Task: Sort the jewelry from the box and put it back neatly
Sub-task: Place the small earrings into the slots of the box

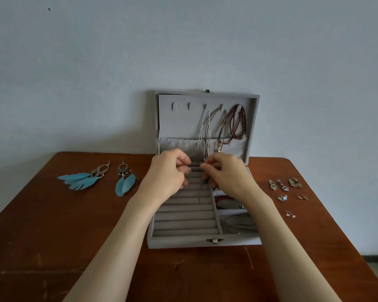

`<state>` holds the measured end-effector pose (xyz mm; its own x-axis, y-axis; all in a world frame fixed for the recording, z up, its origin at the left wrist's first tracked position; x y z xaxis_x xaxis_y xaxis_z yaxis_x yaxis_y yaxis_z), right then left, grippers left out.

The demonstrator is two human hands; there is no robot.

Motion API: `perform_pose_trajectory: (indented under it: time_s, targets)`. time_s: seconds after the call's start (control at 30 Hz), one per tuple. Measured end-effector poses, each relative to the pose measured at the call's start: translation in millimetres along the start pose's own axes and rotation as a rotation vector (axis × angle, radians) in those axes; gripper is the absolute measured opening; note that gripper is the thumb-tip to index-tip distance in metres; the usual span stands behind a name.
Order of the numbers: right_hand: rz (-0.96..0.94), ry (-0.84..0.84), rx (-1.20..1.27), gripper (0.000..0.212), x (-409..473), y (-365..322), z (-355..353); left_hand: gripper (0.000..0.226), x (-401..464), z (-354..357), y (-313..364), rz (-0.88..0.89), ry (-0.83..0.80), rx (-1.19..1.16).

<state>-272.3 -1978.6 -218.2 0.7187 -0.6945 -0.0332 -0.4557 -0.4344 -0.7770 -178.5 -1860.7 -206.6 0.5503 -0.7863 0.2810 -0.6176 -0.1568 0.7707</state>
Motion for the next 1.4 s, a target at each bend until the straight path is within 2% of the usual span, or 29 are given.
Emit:
perform_pose_trajectory:
  time_s: [0.1, 0.17, 0.3, 0.43, 0.6, 0.73, 1.0, 1.23, 1.4]
  targets:
    - [-0.001, -0.041, -0.024, 0.010, -0.3, -0.2, -6.6, 0.009, 1.4, -0.9, -4.0, 0.083, 0.016, 0.232]
    - [0.001, 0.001, -0.077, 0.011, 1.3, 1.0, -9.0, 0.011, 2.1, 0.5, -5.9, 0.115, 0.006, 0.295]
    - [0.052, 0.131, 0.016, 0.013, 3.2, 1.5, -6.4, 0.016, 0.9, 2.4, -8.6, 0.106, 0.045, 0.242]
    - [0.109, 0.043, 0.205, 0.011, 1.2, -3.1, 6.4, 0.019, 0.6, 7.0, -13.3, 0.060, 0.067, 0.230]
    - [0.204, 0.021, 0.273, 0.015, 4.0, -2.0, 14.8, 0.021, -0.1, 11.2, -13.1, 0.053, 0.086, 0.242]
    - [0.204, 0.047, 0.226, 0.019, 2.9, -2.1, 14.6, 0.020, -0.2, 15.3, -14.7, 0.063, 0.078, 0.284]
    - [0.122, 0.146, 0.060, 0.013, 2.4, -3.8, 20.7, 0.015, -0.1, 16.5, -13.3, 0.066, 0.118, 0.292]
    - [0.036, 0.091, -0.050, 0.006, 0.2, -5.0, 17.4, 0.016, 0.2, 17.9, -15.0, 0.053, 0.140, 0.293]
    - [0.003, 0.089, -0.084, 0.012, -2.1, -4.4, 17.0, 0.018, -0.9, 19.1, -16.0, 0.093, 0.174, 0.307]
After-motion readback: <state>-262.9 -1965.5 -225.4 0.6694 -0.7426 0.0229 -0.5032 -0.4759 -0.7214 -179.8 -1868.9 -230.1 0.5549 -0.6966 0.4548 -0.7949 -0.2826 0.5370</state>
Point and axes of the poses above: each hand's wrist, its own x-axis towards the middle knuckle, its own z-axis out of the palm, y = z × x, the point moved 1 cm from there along x, towards the middle knuckle, and after that the axes turned 12 degrees about z, right-handed, at the moved point
